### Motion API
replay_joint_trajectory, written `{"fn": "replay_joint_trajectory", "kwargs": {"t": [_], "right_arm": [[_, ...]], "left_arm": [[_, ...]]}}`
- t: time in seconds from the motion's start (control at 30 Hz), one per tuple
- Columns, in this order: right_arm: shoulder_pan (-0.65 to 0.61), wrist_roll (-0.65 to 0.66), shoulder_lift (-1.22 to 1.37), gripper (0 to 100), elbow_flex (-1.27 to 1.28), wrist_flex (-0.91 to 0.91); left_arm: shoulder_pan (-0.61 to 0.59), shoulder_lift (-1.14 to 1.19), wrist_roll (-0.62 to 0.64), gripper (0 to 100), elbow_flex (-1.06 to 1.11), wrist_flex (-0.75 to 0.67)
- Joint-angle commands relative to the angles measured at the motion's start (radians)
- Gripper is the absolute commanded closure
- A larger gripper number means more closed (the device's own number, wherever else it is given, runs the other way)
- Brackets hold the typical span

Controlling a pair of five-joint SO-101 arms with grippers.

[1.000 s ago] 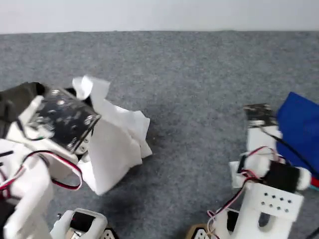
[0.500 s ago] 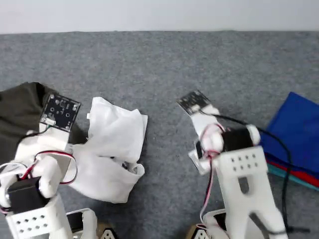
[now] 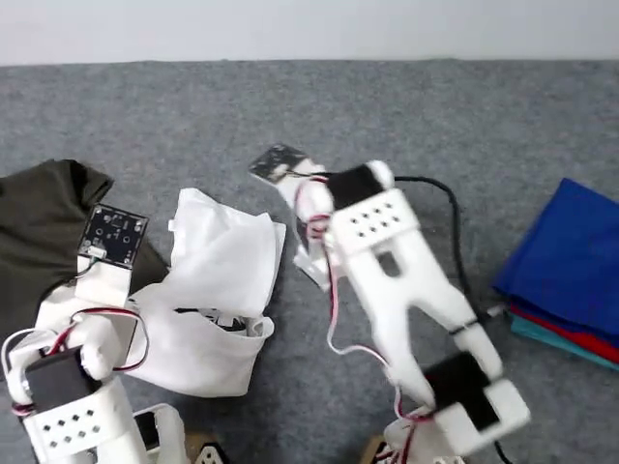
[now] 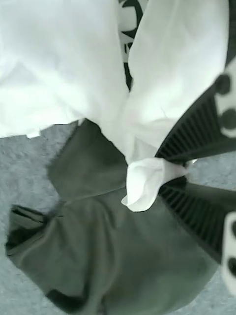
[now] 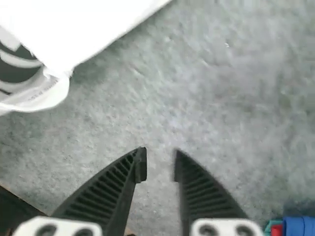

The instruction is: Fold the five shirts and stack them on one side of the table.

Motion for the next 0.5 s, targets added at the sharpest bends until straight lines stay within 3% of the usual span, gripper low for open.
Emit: {"fn": "replay_joint_trajectory", "kwargs": {"t": [0.0, 0.47], "right_arm": [[-0.058, -0.048, 0.084, 81.1, -0.143, 0.041], [-0.338, -0.048, 0.297, 80.9, -0.296, 0.018]], "left_arm": [[-0.028, -0.009, -0.009, 99, 0.019, -0.037], [-0.089, -0.006, -0.009, 99, 0.102, -0.092]]}}
